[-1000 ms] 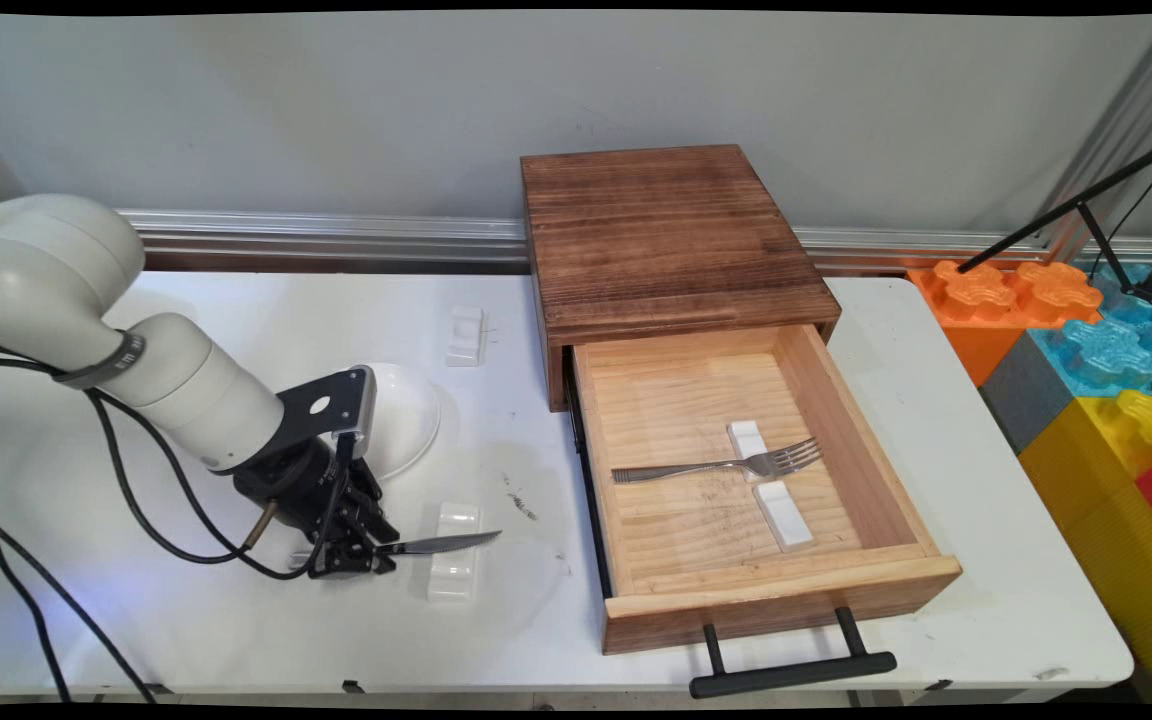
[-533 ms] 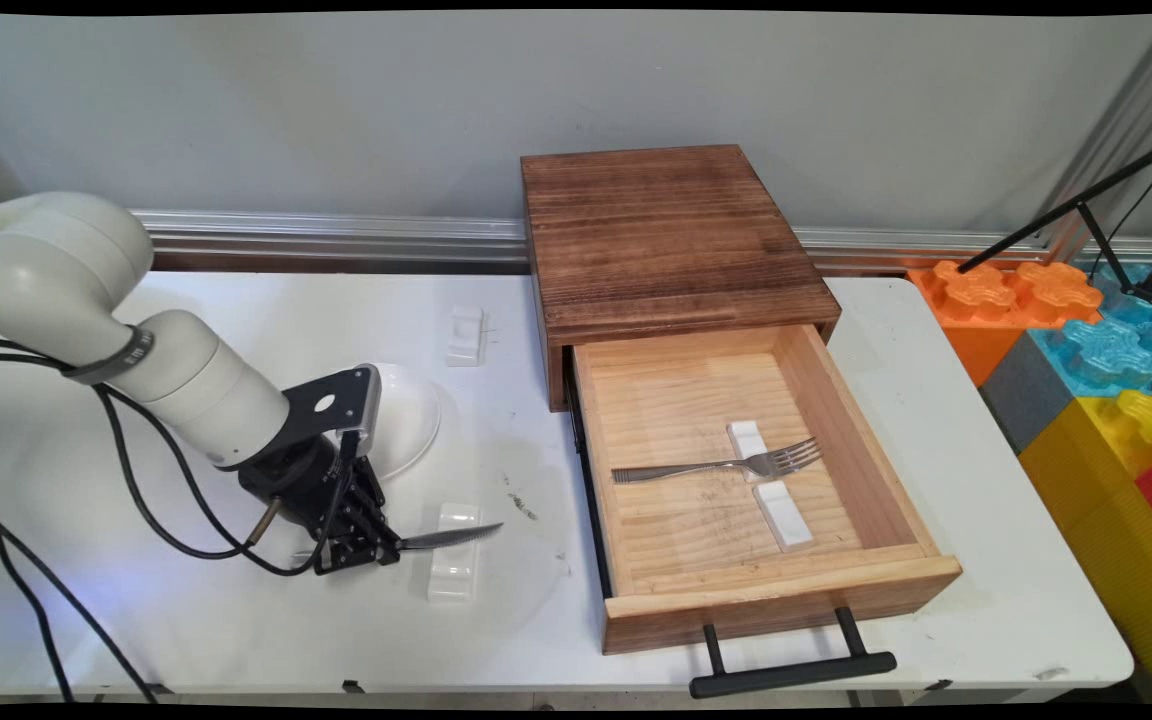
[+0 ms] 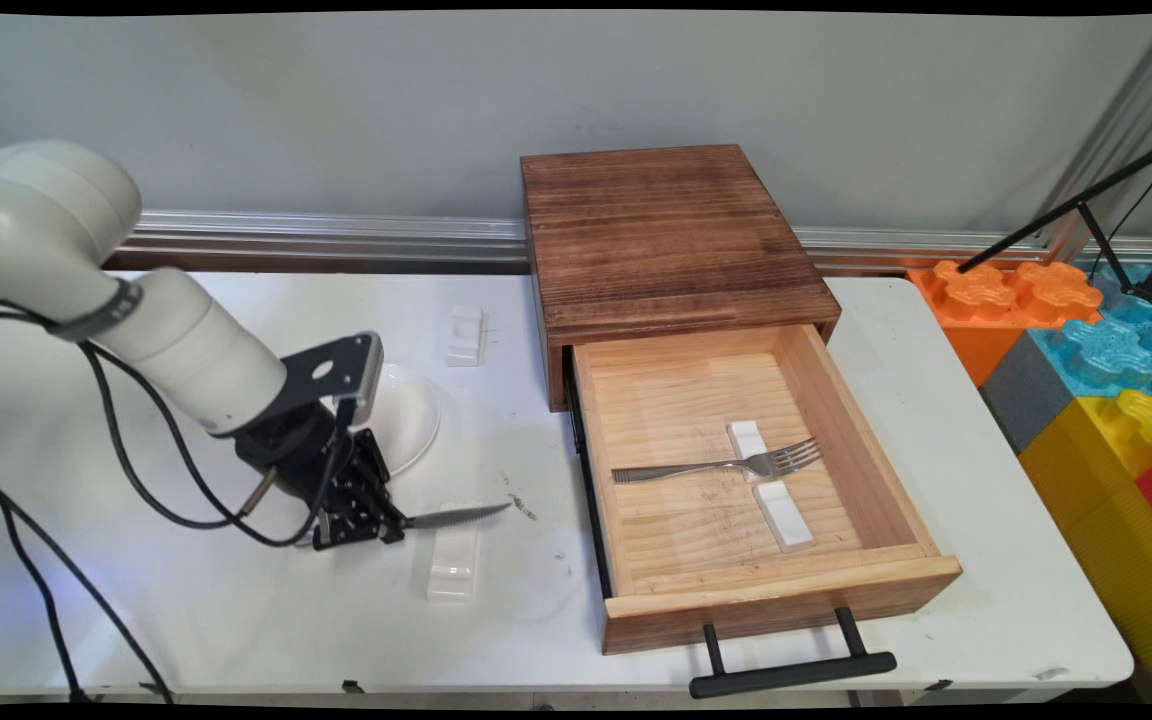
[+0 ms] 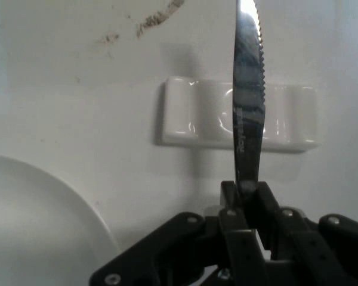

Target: Place the picked object into the drawer

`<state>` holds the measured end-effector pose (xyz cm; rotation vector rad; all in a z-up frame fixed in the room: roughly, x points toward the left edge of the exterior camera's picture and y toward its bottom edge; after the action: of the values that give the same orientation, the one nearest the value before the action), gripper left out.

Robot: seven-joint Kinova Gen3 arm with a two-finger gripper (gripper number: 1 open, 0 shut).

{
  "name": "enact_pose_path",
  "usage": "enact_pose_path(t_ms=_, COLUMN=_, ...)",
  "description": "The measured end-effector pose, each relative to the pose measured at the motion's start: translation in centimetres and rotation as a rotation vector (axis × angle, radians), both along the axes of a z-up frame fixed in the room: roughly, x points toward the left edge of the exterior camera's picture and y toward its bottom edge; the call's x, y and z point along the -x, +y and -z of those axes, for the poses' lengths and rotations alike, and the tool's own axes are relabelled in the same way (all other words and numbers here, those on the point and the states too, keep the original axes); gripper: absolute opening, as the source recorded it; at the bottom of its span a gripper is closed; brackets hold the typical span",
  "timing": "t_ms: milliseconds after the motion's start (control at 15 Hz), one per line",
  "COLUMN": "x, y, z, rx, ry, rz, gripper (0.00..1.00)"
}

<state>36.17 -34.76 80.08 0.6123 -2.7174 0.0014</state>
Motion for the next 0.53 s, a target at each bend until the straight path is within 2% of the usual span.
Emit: enact_pose_path(t_ms=533, x=0.5, y=-0.7, z=-5.7, rx=-0.031, ry=-0.047, rz=-0.078, gripper=0.00)
